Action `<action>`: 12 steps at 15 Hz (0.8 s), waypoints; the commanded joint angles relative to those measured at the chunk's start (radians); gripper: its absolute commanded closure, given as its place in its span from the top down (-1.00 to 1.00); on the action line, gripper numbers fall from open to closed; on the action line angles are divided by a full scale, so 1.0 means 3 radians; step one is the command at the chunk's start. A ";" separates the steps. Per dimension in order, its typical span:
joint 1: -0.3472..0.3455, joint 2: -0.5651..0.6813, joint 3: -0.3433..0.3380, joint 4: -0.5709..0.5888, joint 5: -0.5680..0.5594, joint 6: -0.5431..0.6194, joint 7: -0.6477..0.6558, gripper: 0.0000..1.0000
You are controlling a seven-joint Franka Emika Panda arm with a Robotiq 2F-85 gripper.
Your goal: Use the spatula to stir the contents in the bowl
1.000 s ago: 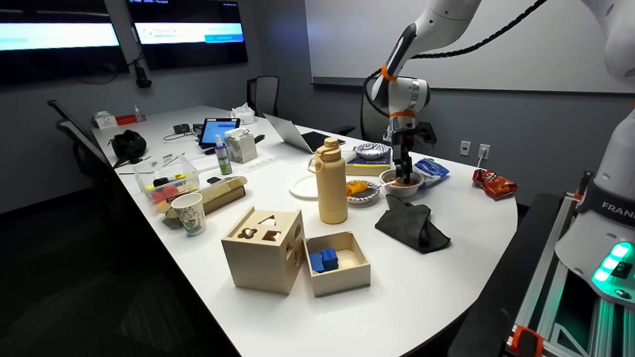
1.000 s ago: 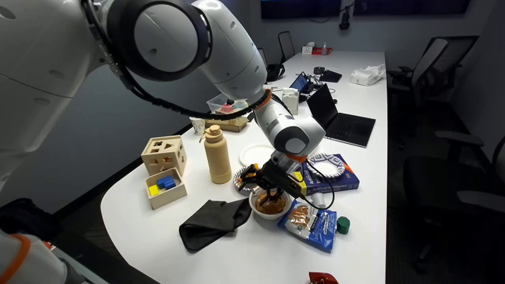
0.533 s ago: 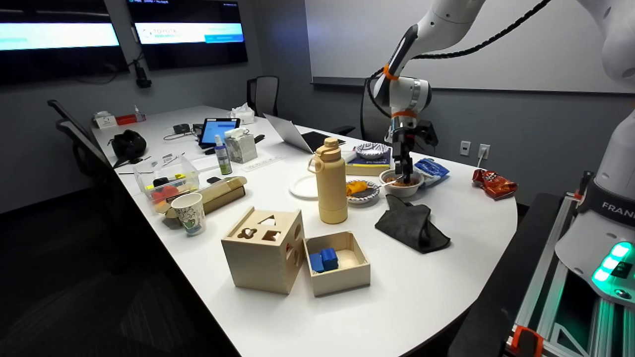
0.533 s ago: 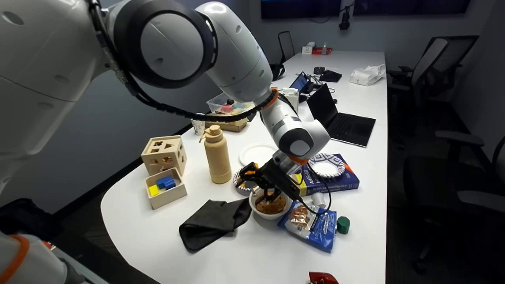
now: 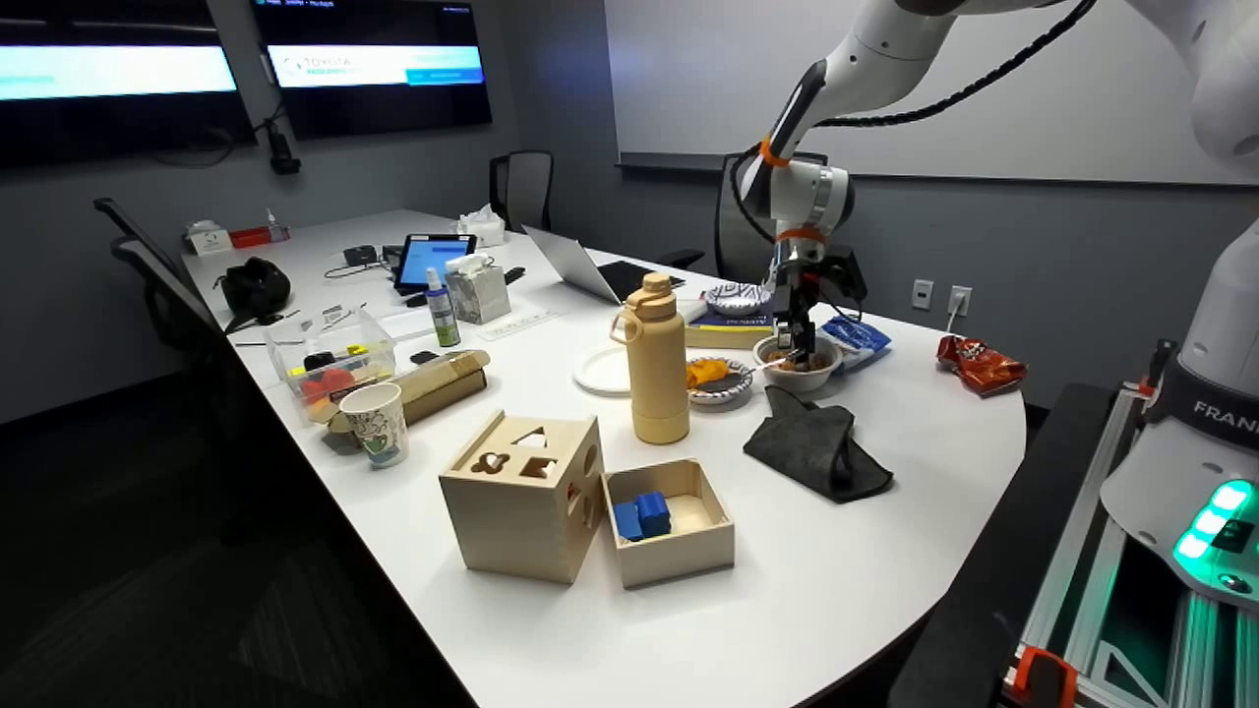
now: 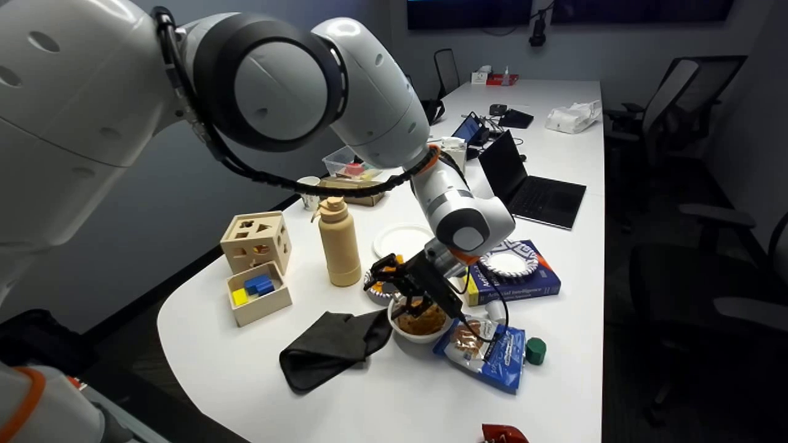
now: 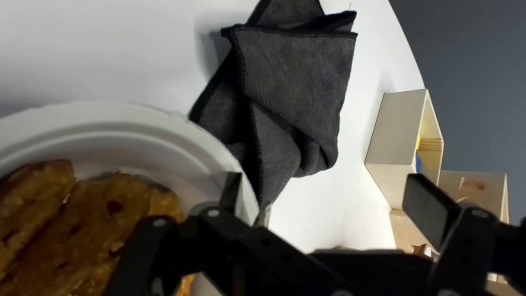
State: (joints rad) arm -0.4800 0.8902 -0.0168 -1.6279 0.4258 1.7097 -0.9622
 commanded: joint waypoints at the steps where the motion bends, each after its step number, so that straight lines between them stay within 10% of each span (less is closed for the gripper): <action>1: -0.0082 0.0092 0.0029 0.0160 0.0099 -0.0178 0.0001 0.48; 12: -0.0142 0.0159 0.0028 0.0190 0.0231 -0.0280 -0.0001 -1.00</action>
State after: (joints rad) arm -0.5046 0.9178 -0.0168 -1.6078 0.4730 1.6683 -0.9622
